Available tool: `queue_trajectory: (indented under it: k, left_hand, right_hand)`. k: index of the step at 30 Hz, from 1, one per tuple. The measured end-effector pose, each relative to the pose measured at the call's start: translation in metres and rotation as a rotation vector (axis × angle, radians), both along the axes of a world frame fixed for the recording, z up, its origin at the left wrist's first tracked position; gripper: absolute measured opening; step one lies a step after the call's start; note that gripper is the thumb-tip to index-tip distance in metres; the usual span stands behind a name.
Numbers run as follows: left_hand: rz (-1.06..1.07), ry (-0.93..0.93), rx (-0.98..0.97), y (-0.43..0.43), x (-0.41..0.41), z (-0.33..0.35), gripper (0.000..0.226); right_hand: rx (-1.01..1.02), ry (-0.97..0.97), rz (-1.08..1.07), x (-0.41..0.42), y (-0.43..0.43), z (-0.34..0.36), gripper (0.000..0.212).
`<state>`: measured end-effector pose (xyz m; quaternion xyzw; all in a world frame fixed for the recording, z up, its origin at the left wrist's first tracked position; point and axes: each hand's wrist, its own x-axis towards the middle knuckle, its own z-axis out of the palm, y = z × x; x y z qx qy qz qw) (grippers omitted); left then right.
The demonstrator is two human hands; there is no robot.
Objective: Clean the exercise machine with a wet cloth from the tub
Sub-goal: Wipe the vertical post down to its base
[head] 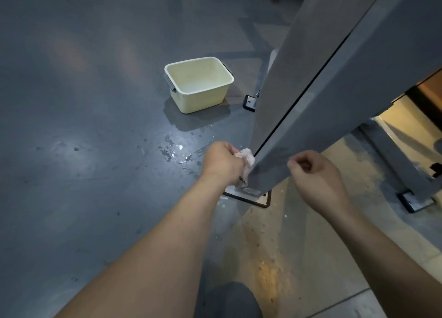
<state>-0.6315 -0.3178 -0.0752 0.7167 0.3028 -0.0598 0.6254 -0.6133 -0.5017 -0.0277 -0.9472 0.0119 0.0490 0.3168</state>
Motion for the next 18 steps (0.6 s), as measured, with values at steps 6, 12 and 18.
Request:
queue_trajectory:
  k: [6, 12, 18]
  left_hand:
    - [0.1, -0.167, 0.07, -0.031, 0.025, -0.015, 0.027]
    - [-0.003, -0.176, -0.129, -0.06, 0.036, -0.037, 0.055]
    - [0.03, -0.366, 0.041, -0.07, 0.034, -0.011, 0.053]
  right_hand:
    - [-0.196, -0.327, 0.075, 0.027, 0.003, 0.002, 0.027]
    - [-0.218, -0.379, 0.084, 0.038, -0.004, -0.003, 0.027]
    - [-0.237, -0.475, 0.145, 0.042, -0.009, -0.011, 0.027]
